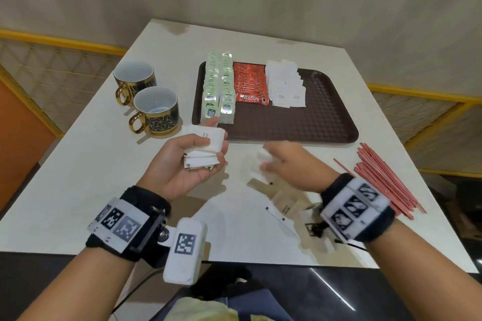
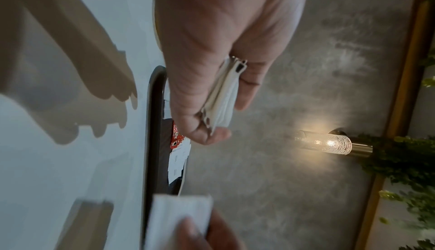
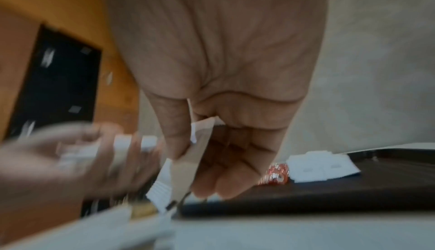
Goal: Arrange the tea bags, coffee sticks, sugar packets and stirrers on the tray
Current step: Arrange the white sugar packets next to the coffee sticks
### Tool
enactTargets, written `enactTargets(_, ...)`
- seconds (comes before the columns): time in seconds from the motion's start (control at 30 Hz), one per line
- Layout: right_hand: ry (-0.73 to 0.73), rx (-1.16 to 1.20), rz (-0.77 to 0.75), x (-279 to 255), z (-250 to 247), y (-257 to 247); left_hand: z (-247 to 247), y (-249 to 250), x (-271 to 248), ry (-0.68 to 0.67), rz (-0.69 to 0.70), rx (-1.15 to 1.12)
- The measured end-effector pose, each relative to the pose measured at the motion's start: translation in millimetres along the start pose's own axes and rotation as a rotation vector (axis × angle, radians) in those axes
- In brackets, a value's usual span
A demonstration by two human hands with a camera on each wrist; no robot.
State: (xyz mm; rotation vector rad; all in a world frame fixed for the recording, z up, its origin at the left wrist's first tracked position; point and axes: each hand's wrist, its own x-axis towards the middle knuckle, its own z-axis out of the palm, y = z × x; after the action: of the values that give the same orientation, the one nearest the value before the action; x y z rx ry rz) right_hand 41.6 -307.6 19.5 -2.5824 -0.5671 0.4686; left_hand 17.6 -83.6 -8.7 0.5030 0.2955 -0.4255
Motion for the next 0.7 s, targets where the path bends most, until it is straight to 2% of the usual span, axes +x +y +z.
enactTargets(0.07, 0.072, 0.167, 0.024, -21, -15, 10, -4, 0, 1, -0.035, -0.008, -0.005)
enactTargets(0.1, 0.055, 0.167, 0.053, -34, -19, 15, -4, 0, 2, -0.033, -0.016, -0.004)
enactTargets(0.2, -0.175, -0.056, 0.071, -63, -5, 33, 6, -9, 7, 0.0, -0.061, 0.012)
enactTargets(0.27, -0.259, -0.118, 0.054, -71, 11, 44, 17, -16, 12, 0.024, -0.095, 0.047)
enactTargets(0.43, -0.161, -0.063, 0.079, -66, 34, 47, 35, -32, 20, 0.022, -0.174, 0.09)
enactTargets(0.6, -0.228, -0.03, 0.158, -52, 39, 40, 38, -40, 26, 0.041, -0.216, 0.117)
enactTargets(0.7, -0.209, -0.029, 0.185, -49, 36, 42, 37, -38, 26, 0.07, -0.184, 0.109)
